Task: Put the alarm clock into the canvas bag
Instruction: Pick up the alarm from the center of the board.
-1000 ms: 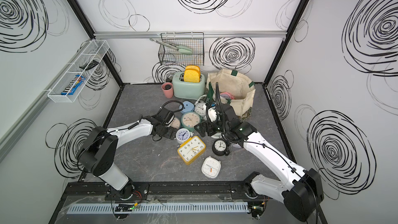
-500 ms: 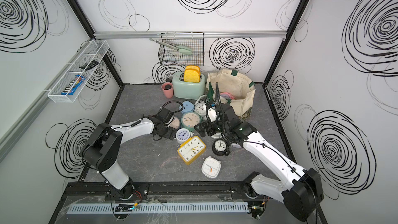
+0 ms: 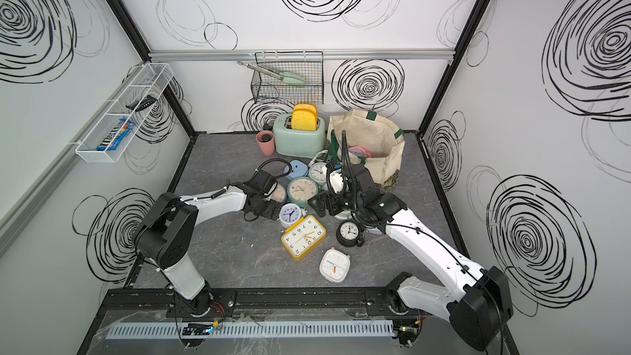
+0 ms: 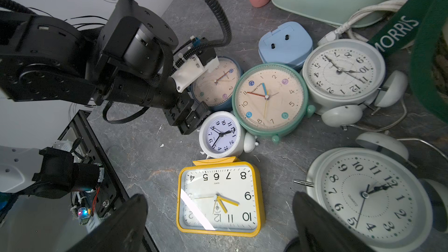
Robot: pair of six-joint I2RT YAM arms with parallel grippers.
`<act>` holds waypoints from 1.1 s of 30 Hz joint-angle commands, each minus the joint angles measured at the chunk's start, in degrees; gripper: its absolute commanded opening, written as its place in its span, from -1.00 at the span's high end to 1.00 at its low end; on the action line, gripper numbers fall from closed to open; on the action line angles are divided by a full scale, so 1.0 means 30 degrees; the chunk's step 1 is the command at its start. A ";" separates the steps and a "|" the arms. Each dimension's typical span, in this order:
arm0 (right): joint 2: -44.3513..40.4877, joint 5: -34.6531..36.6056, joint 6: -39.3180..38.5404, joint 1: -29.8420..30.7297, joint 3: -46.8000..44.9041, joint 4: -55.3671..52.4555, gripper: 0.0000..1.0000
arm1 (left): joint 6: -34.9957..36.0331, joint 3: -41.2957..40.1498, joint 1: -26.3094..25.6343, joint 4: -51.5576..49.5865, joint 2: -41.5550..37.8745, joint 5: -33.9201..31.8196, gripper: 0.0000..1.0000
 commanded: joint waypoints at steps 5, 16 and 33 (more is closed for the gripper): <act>0.0029 0.0022 -0.0131 0.0059 -0.0045 0.0511 -0.95 | -0.0616 0.0284 -0.0037 0.0476 0.0182 -0.0680 -0.91; 0.0104 -0.0145 0.0276 0.0059 0.0432 0.0841 -0.95 | -0.2377 -0.1026 -0.1641 0.0703 -0.1387 -0.1908 -0.74; -0.0117 -0.0420 0.0837 -0.0537 0.1177 0.0525 -0.95 | -0.4280 -0.2293 0.0144 0.0100 -0.7704 -0.1763 -0.61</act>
